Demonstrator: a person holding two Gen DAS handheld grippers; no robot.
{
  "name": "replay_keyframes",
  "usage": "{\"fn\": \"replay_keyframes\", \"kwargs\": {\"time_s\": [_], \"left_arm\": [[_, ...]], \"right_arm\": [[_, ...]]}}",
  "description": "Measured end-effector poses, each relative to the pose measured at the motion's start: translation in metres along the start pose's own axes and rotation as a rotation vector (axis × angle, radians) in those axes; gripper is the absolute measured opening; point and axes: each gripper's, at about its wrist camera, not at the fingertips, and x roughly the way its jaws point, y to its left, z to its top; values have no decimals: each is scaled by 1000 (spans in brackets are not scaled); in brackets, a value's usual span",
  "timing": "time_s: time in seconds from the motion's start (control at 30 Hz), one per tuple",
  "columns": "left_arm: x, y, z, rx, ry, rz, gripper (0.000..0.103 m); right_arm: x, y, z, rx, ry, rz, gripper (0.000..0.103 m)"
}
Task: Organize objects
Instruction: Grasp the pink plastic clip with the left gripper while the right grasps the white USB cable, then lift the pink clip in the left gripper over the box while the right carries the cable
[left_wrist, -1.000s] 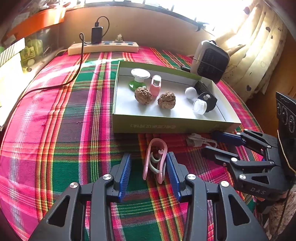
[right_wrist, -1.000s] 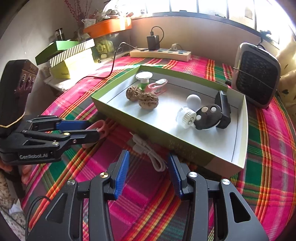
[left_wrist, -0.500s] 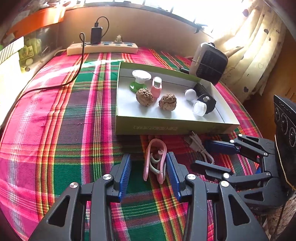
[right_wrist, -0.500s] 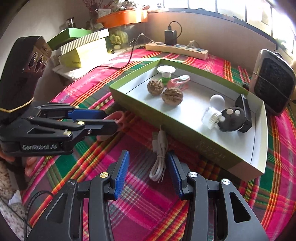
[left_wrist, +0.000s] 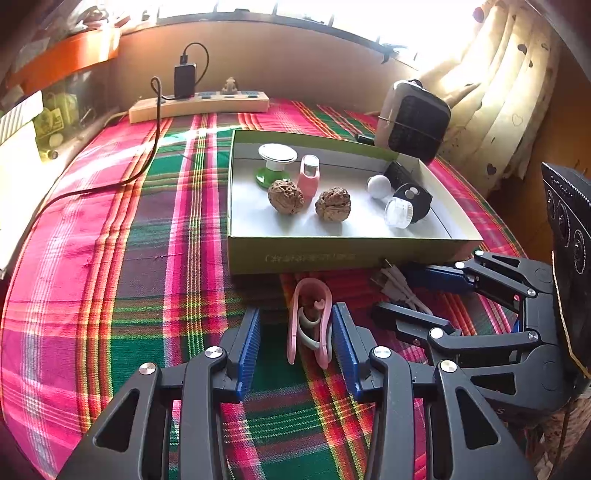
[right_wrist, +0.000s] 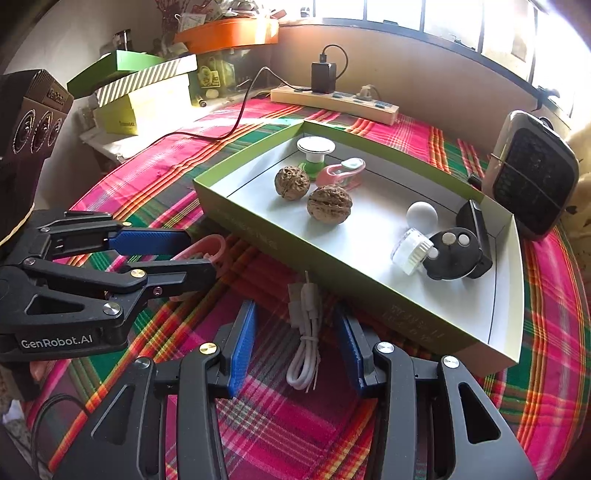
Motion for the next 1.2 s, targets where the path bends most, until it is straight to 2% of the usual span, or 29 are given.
{"fn": "replay_keyframes", "kwargs": {"time_s": [0.3,0.4,1.2], "left_arm": [[1,0,-1,15,-2,38,25],[0,1,-2,13,-4,44,22],[-1,1,-1,17,-8,47,22]], "right_arm": [[-2,4,-1,-4,-6,-3,22],[-2,4,-1,-3,-6,-1,21],[-3,6,-2,3,-6,-4,21]]}}
